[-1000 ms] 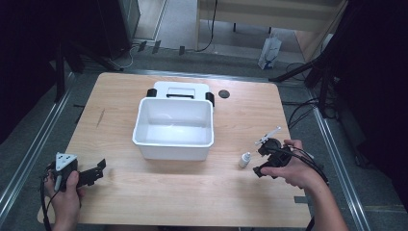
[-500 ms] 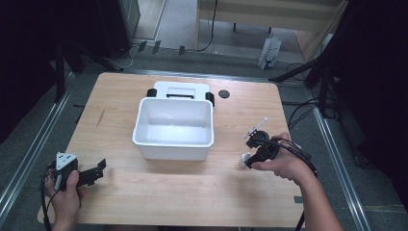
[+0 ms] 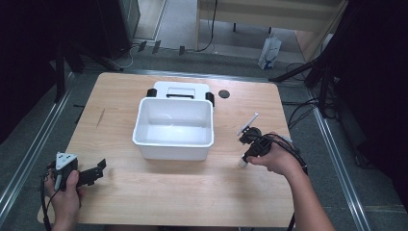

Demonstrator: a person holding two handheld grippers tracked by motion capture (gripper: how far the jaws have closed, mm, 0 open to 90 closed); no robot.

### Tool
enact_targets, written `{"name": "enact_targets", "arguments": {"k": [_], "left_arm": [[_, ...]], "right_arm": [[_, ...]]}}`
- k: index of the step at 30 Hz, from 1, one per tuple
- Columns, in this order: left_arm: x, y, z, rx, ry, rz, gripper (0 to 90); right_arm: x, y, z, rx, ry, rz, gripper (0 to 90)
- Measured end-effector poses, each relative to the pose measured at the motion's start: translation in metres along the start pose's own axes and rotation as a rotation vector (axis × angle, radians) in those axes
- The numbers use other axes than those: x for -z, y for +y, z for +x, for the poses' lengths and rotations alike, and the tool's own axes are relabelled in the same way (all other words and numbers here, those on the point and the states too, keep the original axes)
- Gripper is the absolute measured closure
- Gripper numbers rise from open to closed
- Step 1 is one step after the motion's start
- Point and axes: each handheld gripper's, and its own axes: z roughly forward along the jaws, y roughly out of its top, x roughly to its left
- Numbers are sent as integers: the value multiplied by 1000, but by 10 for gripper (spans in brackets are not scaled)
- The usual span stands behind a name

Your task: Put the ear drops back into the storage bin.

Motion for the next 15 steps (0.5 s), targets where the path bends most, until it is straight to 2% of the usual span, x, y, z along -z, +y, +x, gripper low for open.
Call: {"name": "enact_targets", "arguments": {"k": [6, 13, 15], "left_arm": [[0, 0, 0, -1, 0, 2, 2], [0, 0, 0, -2, 1, 1, 2], [0, 0, 0, -3, 1, 0, 2]], "right_arm": [[-2, 2, 0, 2, 14, 2, 710], [-2, 4, 1, 20, 21, 6, 719], [-1, 5, 1, 32, 9, -7, 720]]}}
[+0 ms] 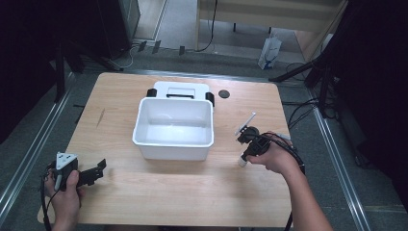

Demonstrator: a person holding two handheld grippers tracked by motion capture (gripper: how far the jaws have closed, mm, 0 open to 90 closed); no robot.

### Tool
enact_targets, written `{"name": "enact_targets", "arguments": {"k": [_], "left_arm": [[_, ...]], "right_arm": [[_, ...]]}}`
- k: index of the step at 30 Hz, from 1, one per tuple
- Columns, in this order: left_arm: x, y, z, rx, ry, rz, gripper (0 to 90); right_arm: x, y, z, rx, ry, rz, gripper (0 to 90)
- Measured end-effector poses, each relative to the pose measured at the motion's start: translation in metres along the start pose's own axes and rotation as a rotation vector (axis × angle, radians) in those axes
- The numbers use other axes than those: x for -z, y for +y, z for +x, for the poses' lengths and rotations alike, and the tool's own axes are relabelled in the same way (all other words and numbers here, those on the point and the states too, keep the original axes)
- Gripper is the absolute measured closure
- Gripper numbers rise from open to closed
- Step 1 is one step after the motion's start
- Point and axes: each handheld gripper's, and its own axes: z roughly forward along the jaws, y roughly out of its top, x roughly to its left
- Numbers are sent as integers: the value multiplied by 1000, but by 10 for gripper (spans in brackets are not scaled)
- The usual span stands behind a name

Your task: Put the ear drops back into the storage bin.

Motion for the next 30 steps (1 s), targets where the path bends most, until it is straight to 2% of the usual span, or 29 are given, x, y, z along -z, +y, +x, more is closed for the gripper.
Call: {"name": "enact_targets", "arguments": {"k": [4, 10, 13, 24, 30], "left_arm": [[0, 0, 0, 1, 0, 0, 2], [0, 0, 0, 2, -1, 0, 2], [0, 0, 0, 2, -1, -1, 2], [0, 0, 0, 2, -1, -1, 2], [0, 0, 0, 2, -2, -2, 2]], "right_arm": [[11, 4, -4, -18, 28, -25, 721], [28, 13, -2, 11, 6, -35, 720], [37, 20, 0, 24, 11, -49, 720], [75, 51, 4, 33, 9, -92, 720], [87, 63, 6, 34, 11, -102, 720]]}}
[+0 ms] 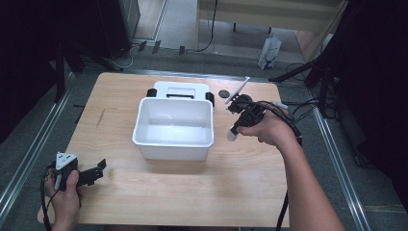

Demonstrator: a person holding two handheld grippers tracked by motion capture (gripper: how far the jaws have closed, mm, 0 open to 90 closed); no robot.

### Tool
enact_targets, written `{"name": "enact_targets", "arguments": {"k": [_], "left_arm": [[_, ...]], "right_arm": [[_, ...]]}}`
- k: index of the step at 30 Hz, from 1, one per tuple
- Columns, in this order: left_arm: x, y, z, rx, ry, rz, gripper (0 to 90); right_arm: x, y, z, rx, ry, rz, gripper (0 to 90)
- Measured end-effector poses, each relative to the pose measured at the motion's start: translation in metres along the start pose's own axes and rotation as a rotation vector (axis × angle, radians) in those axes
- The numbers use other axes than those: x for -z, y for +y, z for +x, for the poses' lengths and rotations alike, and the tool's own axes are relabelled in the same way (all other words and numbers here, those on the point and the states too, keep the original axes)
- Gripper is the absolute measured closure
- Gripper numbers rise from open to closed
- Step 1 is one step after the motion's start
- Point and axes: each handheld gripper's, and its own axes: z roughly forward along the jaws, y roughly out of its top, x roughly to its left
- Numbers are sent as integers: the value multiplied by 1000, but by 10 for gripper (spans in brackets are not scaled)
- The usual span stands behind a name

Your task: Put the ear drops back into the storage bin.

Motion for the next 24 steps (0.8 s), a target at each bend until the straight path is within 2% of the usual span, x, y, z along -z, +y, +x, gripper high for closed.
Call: {"name": "enact_targets", "arguments": {"k": [10, 18, 24], "left_arm": [[0, 0, 0, -1, -1, 4, 2], [0, 0, 0, 1, -2, 4, 2], [-1, 0, 0, 0, -4, 6, 2]], "right_arm": [[16, 24, 9, 42, 9, -13, 720], [32, 44, 15, 75, -3, -33, 720], [35, 55, 23, 98, -7, -35, 719]]}}
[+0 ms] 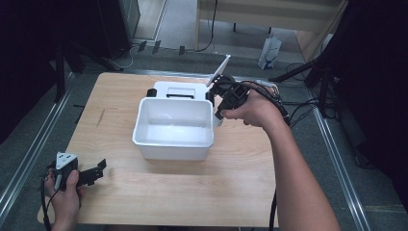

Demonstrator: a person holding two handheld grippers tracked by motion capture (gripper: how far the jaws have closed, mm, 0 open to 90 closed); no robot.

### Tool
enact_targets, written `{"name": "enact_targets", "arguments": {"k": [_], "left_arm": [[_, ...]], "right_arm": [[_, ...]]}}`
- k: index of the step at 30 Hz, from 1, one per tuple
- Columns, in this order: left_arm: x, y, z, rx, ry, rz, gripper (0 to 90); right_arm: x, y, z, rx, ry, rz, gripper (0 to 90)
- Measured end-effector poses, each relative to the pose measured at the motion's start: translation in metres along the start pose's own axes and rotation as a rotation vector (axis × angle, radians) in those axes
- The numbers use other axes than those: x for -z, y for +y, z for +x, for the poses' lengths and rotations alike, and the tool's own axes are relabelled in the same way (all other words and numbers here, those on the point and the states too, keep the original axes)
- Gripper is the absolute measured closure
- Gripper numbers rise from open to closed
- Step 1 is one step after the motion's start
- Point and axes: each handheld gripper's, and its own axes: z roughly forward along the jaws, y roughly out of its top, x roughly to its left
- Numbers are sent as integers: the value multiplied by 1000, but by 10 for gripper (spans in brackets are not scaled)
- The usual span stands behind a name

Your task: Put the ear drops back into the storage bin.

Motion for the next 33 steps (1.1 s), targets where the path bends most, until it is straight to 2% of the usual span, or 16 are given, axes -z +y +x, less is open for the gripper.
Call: {"name": "enact_targets", "arguments": {"k": [9, 11, 15, 21, 26, 29, 30, 33], "left_arm": [[0, 0, 0, 0, -2, 1, 2], [0, 0, 1, -1, -2, 1, 2], [0, 0, 1, 0, -3, 0, 2], [0, 0, 1, 5, -4, -3, 2], [0, 0, 1, 5, -5, -3, 2], [0, 0, 1, 5, -4, -2, 2], [0, 0, 1, 6, -5, -2, 2], [0, 0, 1, 5, -4, -2, 2]], "right_arm": [[-4, 18, 13, 52, 9, 0, 719], [-7, 21, 17, 74, 21, -9, 719], [-15, 26, 22, 112, 17, -15, 719], [-32, 28, 21, 152, 36, -11, 719], [-45, 25, 18, 174, 30, -3, 719], [-51, 23, 16, 215, 17, -25, 720], [-55, 21, 15, 230, 31, -18, 720], [-61, 19, 15, 259, 33, -4, 720]]}}
